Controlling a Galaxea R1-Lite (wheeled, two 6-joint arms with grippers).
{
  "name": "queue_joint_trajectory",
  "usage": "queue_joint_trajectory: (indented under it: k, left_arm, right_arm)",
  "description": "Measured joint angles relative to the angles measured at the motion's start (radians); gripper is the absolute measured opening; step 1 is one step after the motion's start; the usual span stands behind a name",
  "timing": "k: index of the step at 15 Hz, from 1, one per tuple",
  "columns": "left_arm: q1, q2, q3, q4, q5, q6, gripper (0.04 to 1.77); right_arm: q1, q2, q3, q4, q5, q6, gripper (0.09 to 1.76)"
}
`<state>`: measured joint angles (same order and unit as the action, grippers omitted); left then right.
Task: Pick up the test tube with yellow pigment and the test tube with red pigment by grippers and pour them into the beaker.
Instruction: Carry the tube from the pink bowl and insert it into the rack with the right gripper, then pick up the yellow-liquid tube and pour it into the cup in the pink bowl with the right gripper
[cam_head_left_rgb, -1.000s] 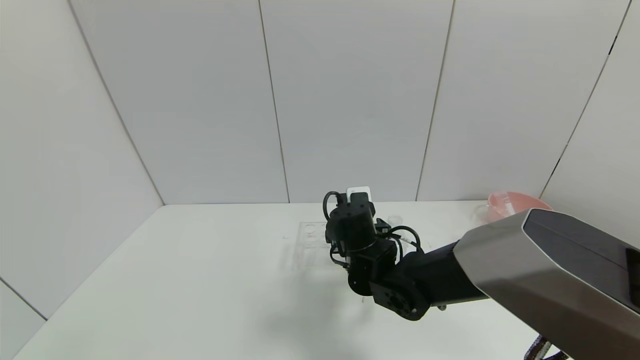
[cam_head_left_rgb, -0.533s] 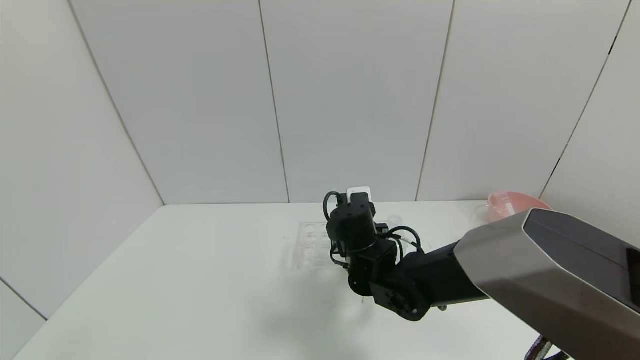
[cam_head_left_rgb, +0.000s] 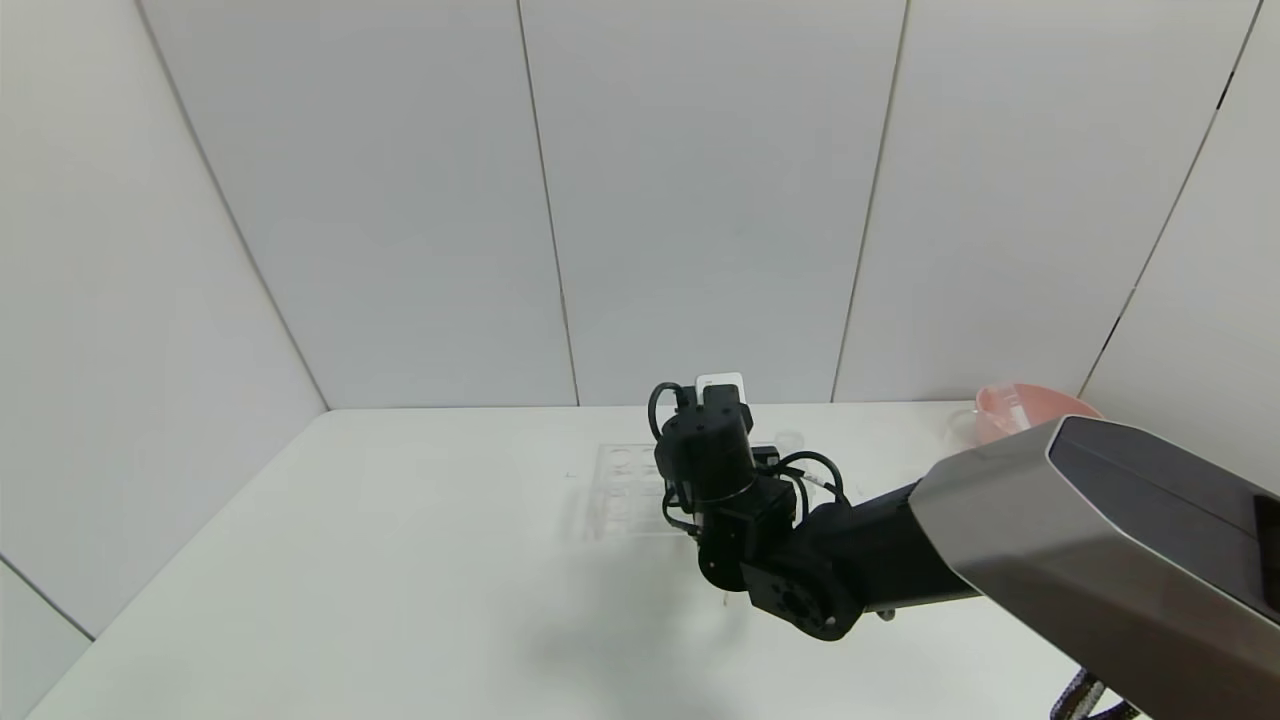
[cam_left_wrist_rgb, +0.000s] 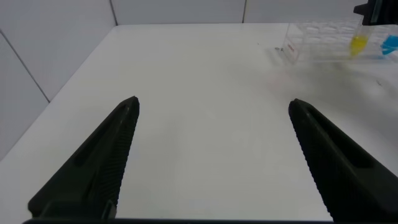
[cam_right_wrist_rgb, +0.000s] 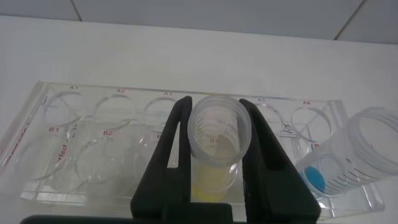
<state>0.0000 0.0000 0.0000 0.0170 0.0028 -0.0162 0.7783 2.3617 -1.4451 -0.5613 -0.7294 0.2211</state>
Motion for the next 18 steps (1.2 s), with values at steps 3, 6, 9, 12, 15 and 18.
queue_joint_trajectory:
  k: [3,6,9,12,15,18]
  left_arm:
    - [0.0,0.0,0.0,0.0,0.0,0.0,1.72]
    - [0.0,0.0,0.0,0.0,0.0,0.0,1.72]
    - [0.0,0.0,0.0,0.0,0.0,0.0,1.72]
    - [0.0,0.0,0.0,0.0,0.0,0.0,1.72]
    - [0.0,0.0,0.0,0.0,0.0,0.0,1.72]
    - [0.0,0.0,0.0,0.0,0.0,0.0,1.72]
  right_arm:
    - [-0.002,-0.001,0.0,0.0,0.0,0.0,0.53]
    - [-0.003,-0.001,0.0,0.0,0.0,0.0,0.53]
    - [-0.004,-0.02,-0.004,0.003,0.001,-0.018,0.53]
    - [-0.007,-0.052,-0.003,0.003,0.001,-0.046,0.53]
    - [-0.008,-0.09,-0.002,0.003,0.001,-0.071,0.53]
    - [-0.003,-0.13,0.002,0.007,0.001,-0.077,0.53]
